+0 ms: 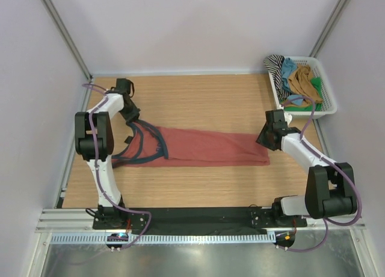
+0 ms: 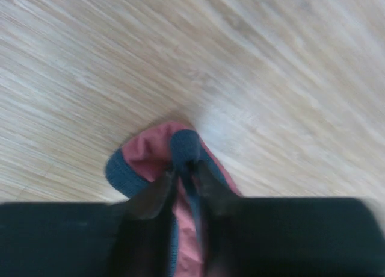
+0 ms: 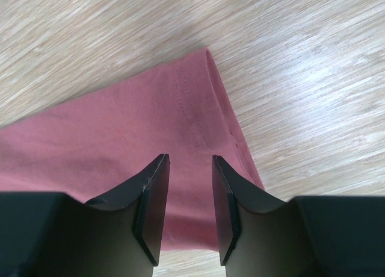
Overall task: Fold and stack the tank tops
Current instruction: Fold the tank top
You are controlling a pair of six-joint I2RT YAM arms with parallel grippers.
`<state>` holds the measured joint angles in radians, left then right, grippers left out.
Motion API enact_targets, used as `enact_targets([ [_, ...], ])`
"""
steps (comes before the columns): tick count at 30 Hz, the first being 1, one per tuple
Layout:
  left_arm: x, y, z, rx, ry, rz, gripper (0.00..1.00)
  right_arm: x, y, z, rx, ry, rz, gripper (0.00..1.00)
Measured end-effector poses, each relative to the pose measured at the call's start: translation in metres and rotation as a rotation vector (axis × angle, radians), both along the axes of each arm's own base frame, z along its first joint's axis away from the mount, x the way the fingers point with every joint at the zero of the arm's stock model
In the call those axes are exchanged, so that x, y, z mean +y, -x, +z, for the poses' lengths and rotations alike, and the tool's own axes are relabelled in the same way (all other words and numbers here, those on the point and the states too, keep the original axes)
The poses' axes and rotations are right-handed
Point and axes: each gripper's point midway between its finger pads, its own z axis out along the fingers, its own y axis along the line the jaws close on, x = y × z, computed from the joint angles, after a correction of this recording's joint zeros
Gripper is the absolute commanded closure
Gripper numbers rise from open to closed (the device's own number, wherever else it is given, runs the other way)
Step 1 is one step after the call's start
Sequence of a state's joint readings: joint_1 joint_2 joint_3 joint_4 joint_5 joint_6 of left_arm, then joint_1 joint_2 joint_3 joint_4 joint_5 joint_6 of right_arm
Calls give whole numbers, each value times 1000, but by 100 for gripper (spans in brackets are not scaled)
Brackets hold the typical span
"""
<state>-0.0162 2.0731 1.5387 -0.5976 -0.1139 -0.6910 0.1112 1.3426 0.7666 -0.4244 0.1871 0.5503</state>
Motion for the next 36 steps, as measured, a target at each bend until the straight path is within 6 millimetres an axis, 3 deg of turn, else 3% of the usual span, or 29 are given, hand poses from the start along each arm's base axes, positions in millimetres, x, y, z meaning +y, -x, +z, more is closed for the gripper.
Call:
enact_targets([
  [1,1,2,-2,7,1,5,100,0,0,-1,3,1,0,60],
  [7,13,16,-7,11,-1,17,100,0,-4,-6,5,3,-1,60],
  [9,19,31,-3,5,6,42,100,0,-5,-12,19,3,-4,48],
  [18,46,86,47,-178,45,184,100,-1,-11,-32,71,16,-14,48],
  [22,50,104,47,-211,32,226,100,-2,-14,-35,70,21,-26,50],
  [23,51,110,42,-208,26,243,96,-2,-15,-35,66,20,-30,50],
  [25,54,122,30,-179,15,268,71,-2,-17,-35,59,17,-38,50],
  [27,59,135,18,-144,5,300,35,-2,-17,-34,55,15,-41,50],
  [29,64,144,11,-122,-1,337,25,-2,-18,-34,55,15,-42,50],
  [31,68,150,10,-123,-6,361,24,-2,-17,-34,55,16,-43,50],
  [34,68,159,21,-155,-10,362,20,-2,-18,-34,55,16,-43,50],
  [36,68,162,37,-196,-17,357,5,-2,-18,-34,55,16,-44,49],
])
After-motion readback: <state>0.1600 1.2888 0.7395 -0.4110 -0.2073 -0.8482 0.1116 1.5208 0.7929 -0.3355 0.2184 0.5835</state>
